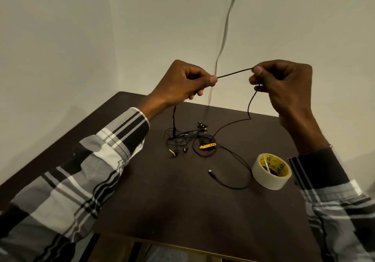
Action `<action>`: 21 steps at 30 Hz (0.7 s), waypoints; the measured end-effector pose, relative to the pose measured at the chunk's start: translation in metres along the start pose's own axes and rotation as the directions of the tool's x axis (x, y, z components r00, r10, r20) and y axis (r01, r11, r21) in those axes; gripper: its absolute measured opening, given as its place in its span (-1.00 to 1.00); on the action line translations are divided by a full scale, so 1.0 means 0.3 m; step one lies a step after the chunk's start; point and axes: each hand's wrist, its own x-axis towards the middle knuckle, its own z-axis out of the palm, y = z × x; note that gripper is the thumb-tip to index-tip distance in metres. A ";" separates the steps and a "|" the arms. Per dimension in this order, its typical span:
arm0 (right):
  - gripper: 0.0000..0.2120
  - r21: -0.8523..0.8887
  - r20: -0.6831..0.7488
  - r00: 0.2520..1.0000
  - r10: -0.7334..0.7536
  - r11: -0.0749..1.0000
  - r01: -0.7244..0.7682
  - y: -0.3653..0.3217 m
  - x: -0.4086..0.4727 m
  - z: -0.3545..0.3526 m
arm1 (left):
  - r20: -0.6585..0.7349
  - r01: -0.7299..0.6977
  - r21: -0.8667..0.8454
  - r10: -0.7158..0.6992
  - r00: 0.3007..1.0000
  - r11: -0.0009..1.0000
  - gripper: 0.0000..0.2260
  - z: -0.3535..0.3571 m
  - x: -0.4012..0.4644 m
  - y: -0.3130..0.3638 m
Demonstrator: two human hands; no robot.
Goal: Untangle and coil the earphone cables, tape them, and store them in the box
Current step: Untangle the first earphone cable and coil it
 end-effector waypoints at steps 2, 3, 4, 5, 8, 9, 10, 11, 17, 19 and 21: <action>-0.94 0.047 -0.078 0.997 0.029 0.999 -0.025 0.005 0.009 -0.028 | -0.018 0.030 -0.029 -0.030 0.999 0.999 -0.79 -0.012 -0.003 -0.015; -0.94 0.060 -0.103 0.994 0.042 0.998 -0.036 0.009 0.013 -0.043 | -0.020 0.048 -0.045 -0.048 0.999 0.998 -0.79 -0.018 -0.006 -0.025; -0.93 0.061 -0.117 0.992 0.052 0.997 -0.045 0.015 0.016 -0.055 | -0.013 0.061 -0.055 -0.062 0.998 0.997 -0.80 -0.022 -0.008 -0.032; -0.93 0.052 -0.121 0.991 0.061 0.997 -0.055 0.023 0.017 -0.064 | 0.004 0.067 -0.056 -0.066 0.998 0.996 -0.82 -0.022 -0.011 -0.036; -0.92 -0.076 -0.080 0.993 0.090 0.992 -0.096 0.062 0.021 -0.074 | 0.037 0.062 -0.053 -0.060 0.998 0.997 -0.83 -0.011 -0.013 -0.039; -0.90 -0.145 -0.053 0.995 0.089 0.985 -0.096 0.071 0.020 -0.074 | 0.036 0.059 -0.059 -0.057 0.998 0.996 -0.83 -0.008 -0.011 -0.038; -0.86 -0.202 -0.026 0.997 0.077 0.976 -0.081 0.071 0.015 -0.070 | 0.034 0.054 -0.065 -0.052 0.998 0.996 -0.83 -0.002 -0.009 -0.034; -0.82 -0.228 0.004 0.998 0.056 0.972 -0.053 0.062 0.009 -0.060 | 0.034 0.044 -0.067 -0.042 0.999 0.997 -0.82 0.002 -0.005 -0.027; -0.77 -0.109 0.325 0.945 -0.039 0.991 0.078 -0.057 -0.044 0.061 | 0.076 -0.066 -0.032 0.068 0.995 0.997 -0.82 0.050 0.026 0.040; -0.85 -0.075 0.317 0.948 -0.013 0.996 0.039 -0.067 -0.034 0.068 | 0.063 -0.070 -0.030 0.072 0.995 0.997 -0.81 0.044 0.031 0.039; -0.91 -0.061 0.259 0.966 0.001 0.998 0.016 -0.070 -0.013 0.055 | 0.048 -0.037 -0.045 0.039 0.998 0.998 -0.80 0.029 0.028 0.026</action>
